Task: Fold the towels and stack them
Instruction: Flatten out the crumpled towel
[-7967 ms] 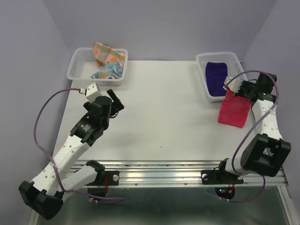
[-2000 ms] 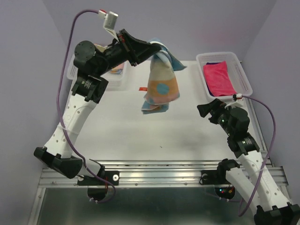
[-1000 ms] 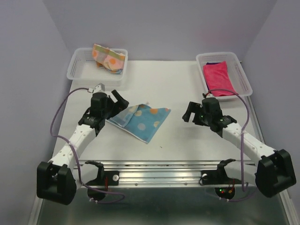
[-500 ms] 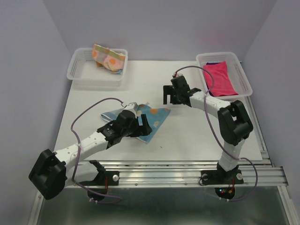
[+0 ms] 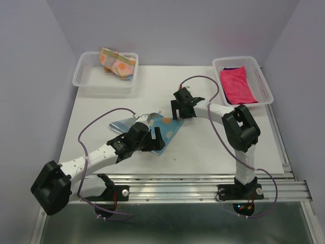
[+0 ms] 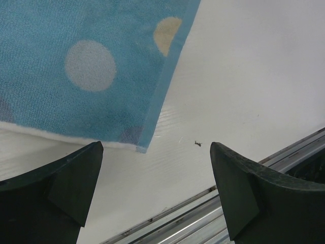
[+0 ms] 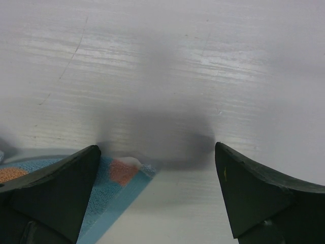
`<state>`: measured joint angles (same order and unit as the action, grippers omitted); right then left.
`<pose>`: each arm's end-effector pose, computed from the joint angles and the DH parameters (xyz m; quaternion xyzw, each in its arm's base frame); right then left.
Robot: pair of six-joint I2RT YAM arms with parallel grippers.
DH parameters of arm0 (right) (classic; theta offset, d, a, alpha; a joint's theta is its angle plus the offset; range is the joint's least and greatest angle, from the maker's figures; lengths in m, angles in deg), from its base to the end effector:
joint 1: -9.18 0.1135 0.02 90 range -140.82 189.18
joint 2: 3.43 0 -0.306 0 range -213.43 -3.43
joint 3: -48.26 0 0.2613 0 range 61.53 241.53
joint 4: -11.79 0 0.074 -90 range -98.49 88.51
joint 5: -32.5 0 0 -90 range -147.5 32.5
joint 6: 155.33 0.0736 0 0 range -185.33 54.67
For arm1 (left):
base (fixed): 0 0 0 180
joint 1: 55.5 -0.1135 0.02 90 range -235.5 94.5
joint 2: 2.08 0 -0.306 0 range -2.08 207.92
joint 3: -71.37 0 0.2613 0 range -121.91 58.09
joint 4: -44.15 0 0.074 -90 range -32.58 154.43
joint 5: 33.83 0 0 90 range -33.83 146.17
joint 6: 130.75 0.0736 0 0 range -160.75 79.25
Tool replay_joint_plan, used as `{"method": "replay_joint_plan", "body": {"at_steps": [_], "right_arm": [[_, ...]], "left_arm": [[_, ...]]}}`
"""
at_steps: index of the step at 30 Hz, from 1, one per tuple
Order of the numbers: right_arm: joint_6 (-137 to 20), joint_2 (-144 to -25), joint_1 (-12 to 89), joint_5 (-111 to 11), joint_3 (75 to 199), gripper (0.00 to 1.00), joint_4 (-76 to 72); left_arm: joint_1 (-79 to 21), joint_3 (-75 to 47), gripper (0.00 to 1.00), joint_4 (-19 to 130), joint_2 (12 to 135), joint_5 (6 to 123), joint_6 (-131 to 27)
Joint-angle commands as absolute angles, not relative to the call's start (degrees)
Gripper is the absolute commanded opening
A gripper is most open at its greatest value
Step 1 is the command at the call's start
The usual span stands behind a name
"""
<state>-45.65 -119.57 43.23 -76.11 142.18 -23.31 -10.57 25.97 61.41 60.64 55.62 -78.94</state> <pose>0.4062 0.2461 0.1684 -0.0733 0.9452 -0.0130 0.3178 0.1780 -0.1766 0.2239 0.0498 0.8839 -0.3053 0.3508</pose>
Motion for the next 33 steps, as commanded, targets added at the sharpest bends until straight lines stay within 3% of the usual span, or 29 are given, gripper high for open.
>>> {"method": "replay_joint_plan", "body": {"at_steps": [1, 5, 17, 19, 33], "right_arm": [[-44.33, -119.18, 44.95, -80.26, 142.93, 1.0, -26.27], [-42.83, -117.96, 45.57, -81.23, 140.47, 0.98, -26.19], [-35.36, -117.07, 45.75, -76.05, 134.22, 0.54, -21.62], [-34.57, -117.42, 45.75, -75.34, 133.7, 0.42, -21.01], [-30.17, -113.56, 45.75, -71.91, 126.84, 0.02, -15.82]], "left_arm": [[-9.79, 26.01, 0.99, 60.41, 60.67, 54.15, -78.63], [-9.09, 25.66, 0.99, 60.5, 61.47, 54.06, -78.19], [-7.42, 23.56, 0.98, 61.12, 66.3, 53.01, -76.43], [-7.07, 23.12, 0.97, 61.47, 66.92, 52.4, -76.26], [-0.4, 19.78, 0.9, 69.63, 72.01, 44.58, -83.37]]}}
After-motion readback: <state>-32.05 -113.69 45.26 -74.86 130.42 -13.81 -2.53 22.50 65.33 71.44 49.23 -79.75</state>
